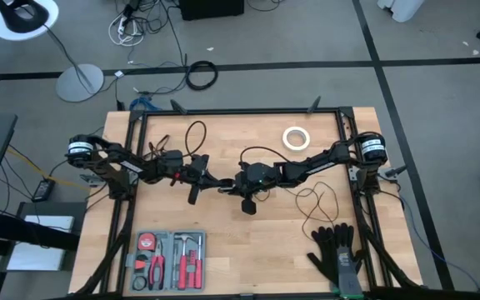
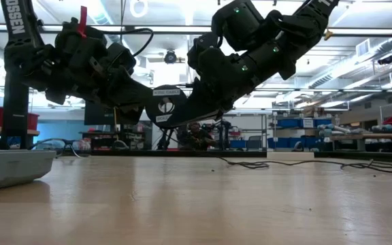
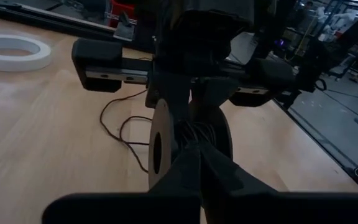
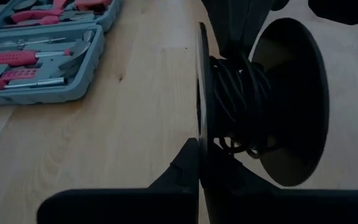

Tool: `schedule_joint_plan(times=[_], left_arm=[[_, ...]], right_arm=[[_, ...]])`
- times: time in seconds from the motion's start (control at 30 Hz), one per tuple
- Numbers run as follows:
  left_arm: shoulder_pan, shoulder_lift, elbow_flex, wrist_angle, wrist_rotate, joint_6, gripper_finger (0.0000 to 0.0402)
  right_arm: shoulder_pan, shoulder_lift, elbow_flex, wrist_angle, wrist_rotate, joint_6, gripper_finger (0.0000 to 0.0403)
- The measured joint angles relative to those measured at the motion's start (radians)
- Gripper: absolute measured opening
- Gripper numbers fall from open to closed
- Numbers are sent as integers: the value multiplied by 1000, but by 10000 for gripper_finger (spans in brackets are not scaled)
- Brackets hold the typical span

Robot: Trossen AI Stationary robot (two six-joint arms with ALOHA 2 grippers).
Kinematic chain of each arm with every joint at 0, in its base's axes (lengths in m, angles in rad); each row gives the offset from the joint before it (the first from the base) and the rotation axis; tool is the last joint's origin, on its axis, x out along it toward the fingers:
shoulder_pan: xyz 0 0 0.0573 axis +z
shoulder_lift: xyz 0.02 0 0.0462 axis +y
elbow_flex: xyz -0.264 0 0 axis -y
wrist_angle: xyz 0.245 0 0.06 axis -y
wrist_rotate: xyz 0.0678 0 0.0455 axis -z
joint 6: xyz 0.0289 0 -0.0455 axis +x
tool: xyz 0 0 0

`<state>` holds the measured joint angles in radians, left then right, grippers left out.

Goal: Coil cords
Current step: Coil the black wire on the black spool

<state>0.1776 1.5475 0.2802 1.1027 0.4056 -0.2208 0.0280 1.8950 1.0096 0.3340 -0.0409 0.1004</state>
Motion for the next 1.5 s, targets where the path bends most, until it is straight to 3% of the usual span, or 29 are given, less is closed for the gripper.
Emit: schedule_joint_plan(times=[0.13, 0.43, 0.77, 1.13, 1.5], left_arm=[[0, 0, 0, 6, -30, -25, 4], [0, 0, 0, 173, 9, -54, 5], [70, 0, -1, 57, -19, -48, 8], [84, 0, -2, -7, 0, -49, 83], [71, 0, -2, -21, 15, -74, 90]], right_arm=[[0, 0, 0, -9, 27, -7, 2], [4, -1, 0, -55, 37, 5, 1], [4, -1, 0, -59, 33, 7, 1], [5, -1, 0, -60, 29, 6, 1], [5, -1, 0, -50, 30, 5, 1]])
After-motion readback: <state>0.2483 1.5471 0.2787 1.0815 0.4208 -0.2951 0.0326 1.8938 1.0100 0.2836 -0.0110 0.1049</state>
